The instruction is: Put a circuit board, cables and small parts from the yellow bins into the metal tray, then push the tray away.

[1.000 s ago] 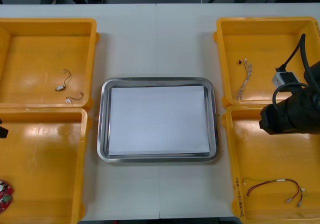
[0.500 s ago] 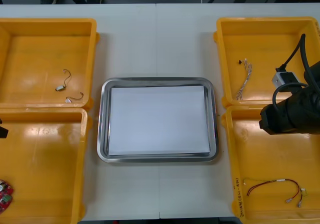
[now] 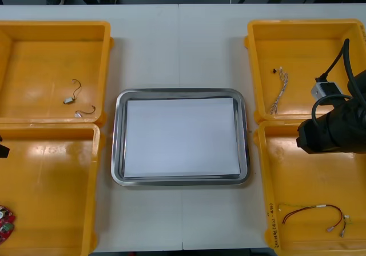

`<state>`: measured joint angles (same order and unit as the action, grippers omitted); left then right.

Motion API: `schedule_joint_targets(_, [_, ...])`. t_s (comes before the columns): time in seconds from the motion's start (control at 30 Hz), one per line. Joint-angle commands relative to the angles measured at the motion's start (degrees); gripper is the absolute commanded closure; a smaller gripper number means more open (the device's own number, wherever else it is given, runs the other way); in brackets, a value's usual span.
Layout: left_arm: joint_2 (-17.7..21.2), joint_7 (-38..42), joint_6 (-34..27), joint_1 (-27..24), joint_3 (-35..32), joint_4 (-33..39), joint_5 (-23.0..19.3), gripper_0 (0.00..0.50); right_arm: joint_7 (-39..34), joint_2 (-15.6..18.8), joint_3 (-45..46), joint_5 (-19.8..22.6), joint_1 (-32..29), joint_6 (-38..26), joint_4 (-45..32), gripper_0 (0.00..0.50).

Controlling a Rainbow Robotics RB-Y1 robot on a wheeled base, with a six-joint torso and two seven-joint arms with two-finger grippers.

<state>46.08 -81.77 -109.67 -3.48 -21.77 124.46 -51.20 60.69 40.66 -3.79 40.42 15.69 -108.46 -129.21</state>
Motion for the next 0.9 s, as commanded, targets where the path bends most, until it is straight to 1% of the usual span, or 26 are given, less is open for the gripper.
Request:
schedule_joint_targets(0.03, [-0.55, 0.73, -0.33, 1.11, -1.69, 1.66, 0.48, 0.000, 0.40, -0.23, 1.68, 0.10, -0.66, 0.17, -0.52, 0.000])
schedule_joint_targets(0.9, [-0.55, 0.73, -0.33, 1.11, -1.69, 1.66, 0.48, 0.000, 0.40, -0.23, 1.68, 0.10, -0.66, 0.17, -0.52, 0.000])
